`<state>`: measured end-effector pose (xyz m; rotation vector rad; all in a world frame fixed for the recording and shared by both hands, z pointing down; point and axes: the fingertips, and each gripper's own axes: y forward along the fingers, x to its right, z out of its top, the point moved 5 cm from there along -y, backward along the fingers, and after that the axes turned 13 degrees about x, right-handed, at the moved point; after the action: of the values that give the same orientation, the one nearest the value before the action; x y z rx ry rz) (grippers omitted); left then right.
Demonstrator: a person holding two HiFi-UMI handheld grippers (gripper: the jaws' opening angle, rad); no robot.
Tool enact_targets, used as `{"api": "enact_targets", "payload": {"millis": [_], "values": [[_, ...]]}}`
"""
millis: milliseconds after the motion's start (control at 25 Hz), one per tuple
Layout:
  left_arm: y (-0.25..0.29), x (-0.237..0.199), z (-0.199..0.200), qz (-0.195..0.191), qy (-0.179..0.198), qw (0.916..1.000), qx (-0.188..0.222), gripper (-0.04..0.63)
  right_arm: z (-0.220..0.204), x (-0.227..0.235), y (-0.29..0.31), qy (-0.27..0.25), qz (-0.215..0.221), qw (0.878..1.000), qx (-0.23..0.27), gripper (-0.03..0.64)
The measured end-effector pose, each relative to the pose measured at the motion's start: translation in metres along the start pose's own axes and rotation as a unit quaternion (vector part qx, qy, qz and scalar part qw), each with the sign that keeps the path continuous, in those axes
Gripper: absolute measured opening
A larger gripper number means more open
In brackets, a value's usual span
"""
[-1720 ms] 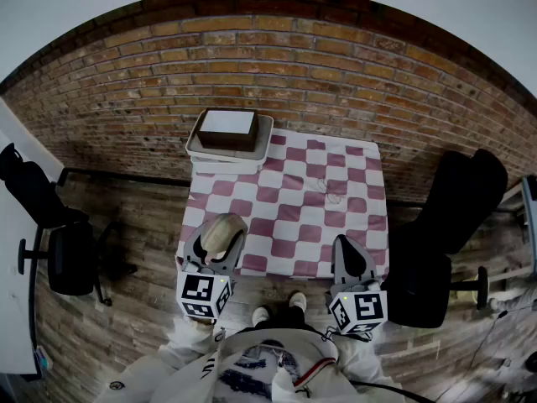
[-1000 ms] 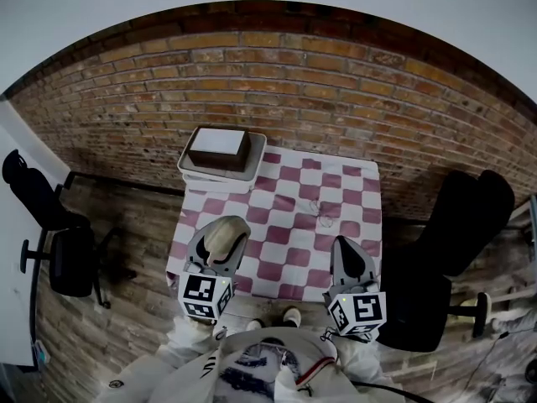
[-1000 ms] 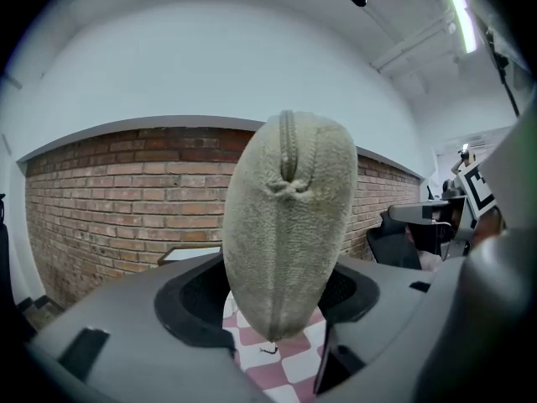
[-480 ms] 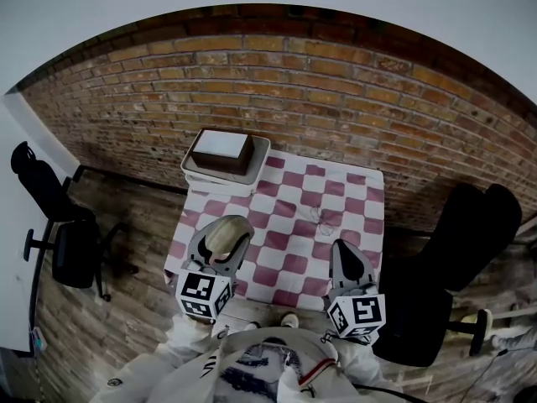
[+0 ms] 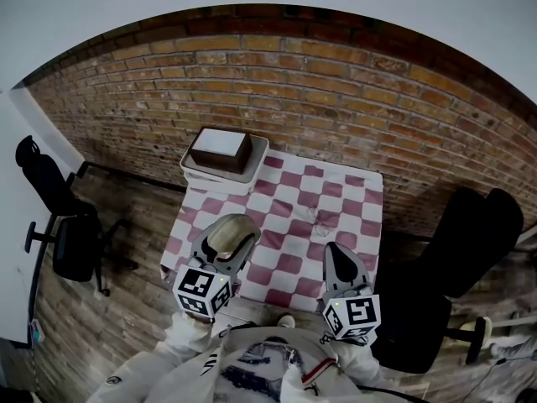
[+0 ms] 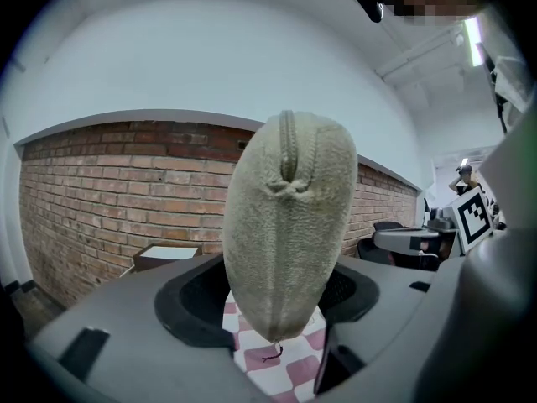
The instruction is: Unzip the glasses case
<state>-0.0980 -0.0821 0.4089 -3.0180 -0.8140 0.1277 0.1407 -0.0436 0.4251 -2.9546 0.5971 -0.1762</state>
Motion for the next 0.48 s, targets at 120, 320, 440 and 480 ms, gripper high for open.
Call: {"api": "enact_targets", "payload": {"millis": [120, 320, 440, 480], "values": [[0.002, 0.005, 0.003, -0.002, -0.013, 0.9999, 0.006, 0.284, -0.001, 0.003, -0.003, 0.003, 0.004, 1.0, -0.002, 0.012], [0.006, 0.011, 0.005, -0.005, -0.021, 0.9997, 0.009, 0.284, -0.001, 0.008, -0.002, 0.001, 0.006, 1.0, -0.003, 0.012], [0.008, 0.014, 0.006, -0.012, -0.028, 0.9995, 0.008, 0.284, 0.0, 0.009, -0.002, 0.0, 0.005, 1.0, -0.004, 0.012], [0.009, 0.016, 0.007, -0.015, -0.029, 0.9995, 0.008, 0.284, 0.0, 0.009, -0.002, -0.001, 0.005, 1.0, -0.003, 0.012]]}}
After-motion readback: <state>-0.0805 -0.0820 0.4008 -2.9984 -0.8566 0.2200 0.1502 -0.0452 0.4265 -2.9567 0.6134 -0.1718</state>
